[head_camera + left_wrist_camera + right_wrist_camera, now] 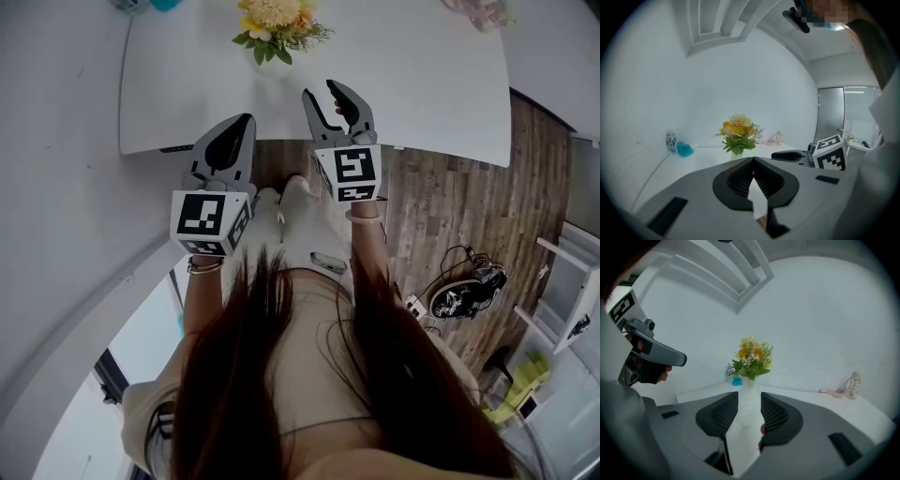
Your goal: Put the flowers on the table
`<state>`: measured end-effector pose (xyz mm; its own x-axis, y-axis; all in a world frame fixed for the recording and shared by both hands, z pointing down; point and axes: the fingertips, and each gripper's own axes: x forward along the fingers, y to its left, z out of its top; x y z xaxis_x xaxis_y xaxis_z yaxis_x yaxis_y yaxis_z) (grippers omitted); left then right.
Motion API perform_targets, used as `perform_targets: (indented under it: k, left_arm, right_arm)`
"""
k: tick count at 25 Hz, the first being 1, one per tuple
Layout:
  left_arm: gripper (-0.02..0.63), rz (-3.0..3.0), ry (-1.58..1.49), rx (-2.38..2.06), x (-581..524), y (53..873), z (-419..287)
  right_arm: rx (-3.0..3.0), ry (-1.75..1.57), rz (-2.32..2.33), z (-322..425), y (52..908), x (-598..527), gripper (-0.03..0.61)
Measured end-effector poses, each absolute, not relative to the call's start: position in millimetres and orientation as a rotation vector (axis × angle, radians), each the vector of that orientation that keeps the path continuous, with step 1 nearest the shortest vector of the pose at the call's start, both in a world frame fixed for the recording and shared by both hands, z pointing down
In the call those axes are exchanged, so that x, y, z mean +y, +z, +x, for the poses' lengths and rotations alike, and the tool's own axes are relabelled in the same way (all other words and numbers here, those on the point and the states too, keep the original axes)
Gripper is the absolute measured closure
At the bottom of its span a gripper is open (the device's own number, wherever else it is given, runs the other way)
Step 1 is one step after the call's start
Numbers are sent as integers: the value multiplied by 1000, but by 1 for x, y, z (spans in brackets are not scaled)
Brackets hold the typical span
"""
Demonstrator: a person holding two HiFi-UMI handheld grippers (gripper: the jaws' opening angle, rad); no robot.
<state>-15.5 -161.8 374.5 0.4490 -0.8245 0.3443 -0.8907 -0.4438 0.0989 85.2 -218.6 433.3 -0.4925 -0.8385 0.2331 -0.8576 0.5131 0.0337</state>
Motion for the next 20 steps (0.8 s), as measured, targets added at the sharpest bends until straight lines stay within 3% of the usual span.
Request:
perform_targets:
  k: [20]
  left_arm:
    - [611, 2546, 321, -1396, -124, 355, -23]
  right_arm:
    - [-2462, 57, 1576, 82, 407, -168, 479]
